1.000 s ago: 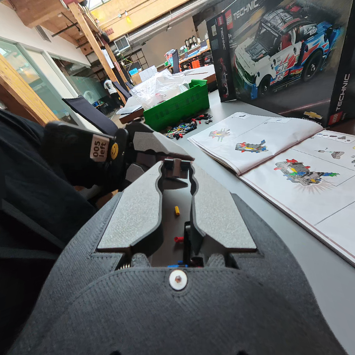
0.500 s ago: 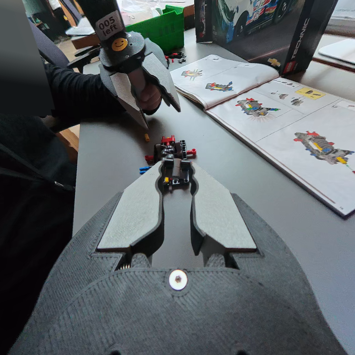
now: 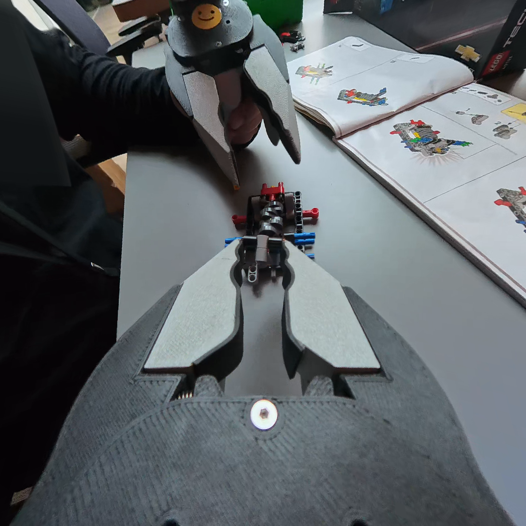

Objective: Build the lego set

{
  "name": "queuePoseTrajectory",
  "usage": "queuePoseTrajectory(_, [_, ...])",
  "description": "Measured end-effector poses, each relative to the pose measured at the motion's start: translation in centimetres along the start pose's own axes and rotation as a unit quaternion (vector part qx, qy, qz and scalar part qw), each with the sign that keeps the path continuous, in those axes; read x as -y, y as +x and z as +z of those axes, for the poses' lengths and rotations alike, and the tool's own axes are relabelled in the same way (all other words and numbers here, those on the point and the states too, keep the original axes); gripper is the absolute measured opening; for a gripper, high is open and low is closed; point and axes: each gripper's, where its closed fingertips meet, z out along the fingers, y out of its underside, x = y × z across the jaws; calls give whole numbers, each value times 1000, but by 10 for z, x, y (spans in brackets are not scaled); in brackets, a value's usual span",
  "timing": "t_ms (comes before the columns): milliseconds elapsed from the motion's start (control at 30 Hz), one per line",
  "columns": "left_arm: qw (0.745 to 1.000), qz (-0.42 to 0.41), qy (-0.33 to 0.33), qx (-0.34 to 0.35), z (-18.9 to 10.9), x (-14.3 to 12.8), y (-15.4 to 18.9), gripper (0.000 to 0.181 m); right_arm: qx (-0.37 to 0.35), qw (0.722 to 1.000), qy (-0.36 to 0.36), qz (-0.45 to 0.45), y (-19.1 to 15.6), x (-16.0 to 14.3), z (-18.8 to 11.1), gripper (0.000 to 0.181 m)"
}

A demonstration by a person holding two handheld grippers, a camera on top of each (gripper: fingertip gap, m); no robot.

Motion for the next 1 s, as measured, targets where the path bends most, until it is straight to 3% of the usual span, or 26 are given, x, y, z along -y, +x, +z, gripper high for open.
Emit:
queuePoseTrajectory(200, [999,36,-37,1,10,-7,10,45,-34,997,-56,-28,3,-8,11,21])
queuePoseTrajectory(467, [998,-19,-48,-47,19,21,25,23,-88,988,-91,-93,3,6,5,21])
queuePoseTrajectory(600, [996,-36,-73,-49,25,18,24,23,-72,987,-72,-126,-10,21,4,21])
queuePoseTrajectory(700, [984,-105,-41,-135,20,29,42,22,-77,982,-40,-170,-18,35,0,21])
queuePoseTrajectory(833, [976,-144,-25,-162,15,30,37,28,-58,975,-12,-214,-35,47,0,21])
queuePoseTrajectory(1000, [996,1,2,-88,10,36,35,27,-46,977,17,-207,-36,52,4,21])
